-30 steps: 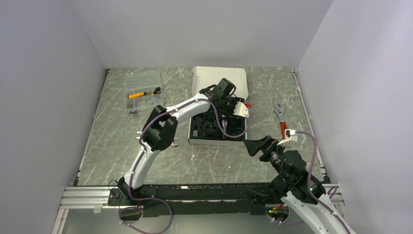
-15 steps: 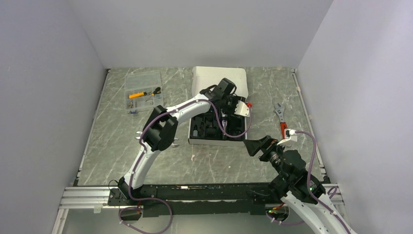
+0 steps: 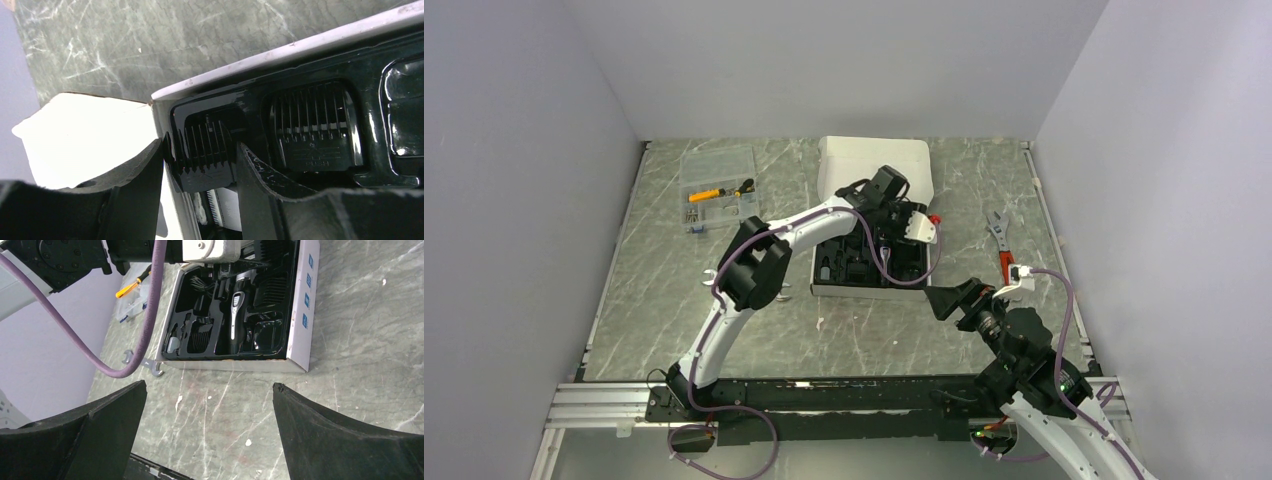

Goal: Sort the hair-cutting tools
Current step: Place the haircut tool in the storage box.

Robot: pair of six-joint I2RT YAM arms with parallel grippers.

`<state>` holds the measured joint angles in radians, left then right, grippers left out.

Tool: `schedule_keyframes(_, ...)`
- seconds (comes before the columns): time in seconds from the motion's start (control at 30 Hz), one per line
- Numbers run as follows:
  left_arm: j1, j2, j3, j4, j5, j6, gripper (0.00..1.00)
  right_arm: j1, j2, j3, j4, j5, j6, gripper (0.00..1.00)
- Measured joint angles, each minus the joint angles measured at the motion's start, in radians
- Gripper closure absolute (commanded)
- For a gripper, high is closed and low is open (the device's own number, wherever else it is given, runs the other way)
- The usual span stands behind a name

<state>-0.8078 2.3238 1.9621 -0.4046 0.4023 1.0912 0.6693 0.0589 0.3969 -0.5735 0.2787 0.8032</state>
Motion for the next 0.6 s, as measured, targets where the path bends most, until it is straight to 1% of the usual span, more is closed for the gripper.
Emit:
schedule_keyframes(0.03,0.0,0.0,-0.005,0.002,-0.003,-0.003,0.55,0.0,0.0,0.0,0.0,0.0,0.0,0.01)
schedule_keyframes(0.1,0.0,0.0,-0.012,0.007,-0.009,-0.008,0.42,0.0,0.0,0.0,0.0,0.0,0.0,0.01)
schedule_keyframes(0.13,0.0,0.0,-0.016,0.014,-0.012,-0.01,0.31,0.0,0.0,0.0,0.0,0.0,0.0,0.0)
schedule_keyframes(0.17,0.0,0.0,-0.017,0.019,-0.015,-0.014,0.1,0.0,0.0,0.0,0.0,0.0,0.0,0.0)
schedule_keyframes(0.2,0.0,0.0,-0.017,0.025,-0.017,-0.013,0.02,0.0,0.0,0.0,0.0,0.0,0.0,0.01)
schedule_keyframes(0.27,-0.001,0.0,-0.018,0.065,-0.026,-0.016,0.01,0.0,0.0,0.0,0.0,0.0,0.0,0.0)
schedule_keyframes(0.5,-0.003,-0.002,-0.027,0.09,-0.032,-0.034,0.01,0.0,0.0,0.0,0.0,0.0,0.0,0.01)
schedule_keyframes(0.6,-0.004,-0.006,-0.048,0.126,-0.034,-0.043,0.01,0.0,0.0,0.0,0.0,0.0,0.0,0.01)
